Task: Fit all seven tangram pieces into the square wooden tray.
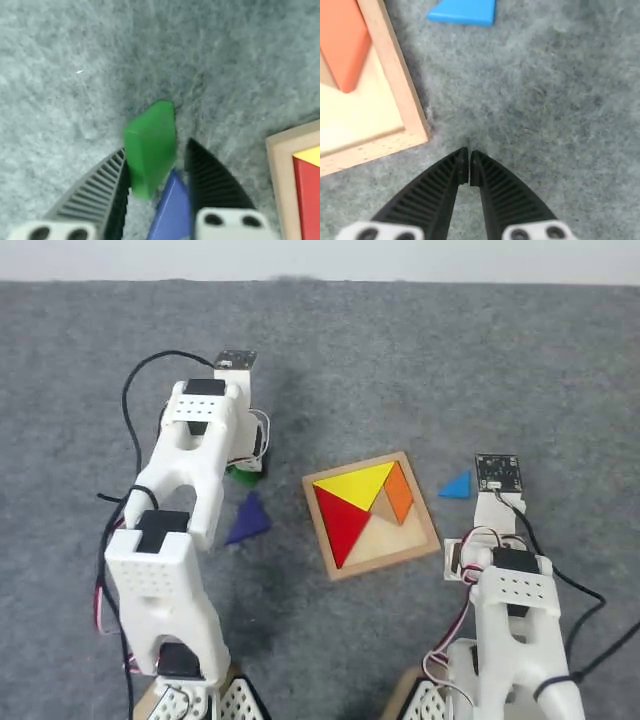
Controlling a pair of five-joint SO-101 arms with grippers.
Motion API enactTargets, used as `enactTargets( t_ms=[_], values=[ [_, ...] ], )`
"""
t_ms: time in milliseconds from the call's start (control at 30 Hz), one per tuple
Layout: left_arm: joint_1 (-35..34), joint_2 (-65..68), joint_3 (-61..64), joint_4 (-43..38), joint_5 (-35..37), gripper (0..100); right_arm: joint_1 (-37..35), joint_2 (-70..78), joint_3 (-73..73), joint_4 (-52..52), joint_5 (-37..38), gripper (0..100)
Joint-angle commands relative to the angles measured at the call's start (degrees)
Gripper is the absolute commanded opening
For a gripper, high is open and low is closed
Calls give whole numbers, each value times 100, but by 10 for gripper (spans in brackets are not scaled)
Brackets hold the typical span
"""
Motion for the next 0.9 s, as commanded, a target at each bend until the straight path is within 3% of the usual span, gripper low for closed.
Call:
enactTargets(
  t_ms=[0, 233, 467, 667, 767, 867],
  values=[
    [88, -211, -92, -70, -79, 42, -31, -180, -26, -110, 79, 24],
    [888, -1160, -163, 484, -273, 10, 31, -233, -26, -75, 88, 24],
    [2171, -2066, -22, 905, -484, 10, 1297, -233, -229, 31, 149, 24],
    [3385, -2163, 391, 782, -475, 10, 1349, -242, 114, -171, 545, 24],
    [3657, -2171, 734, 457, -211, 10, 1358, -233, 123, -224, 440, 24],
    [3648, -2154, 1068, 44, 554, 10, 1376, -233, 123, -233, 299, 24]
  ],
)
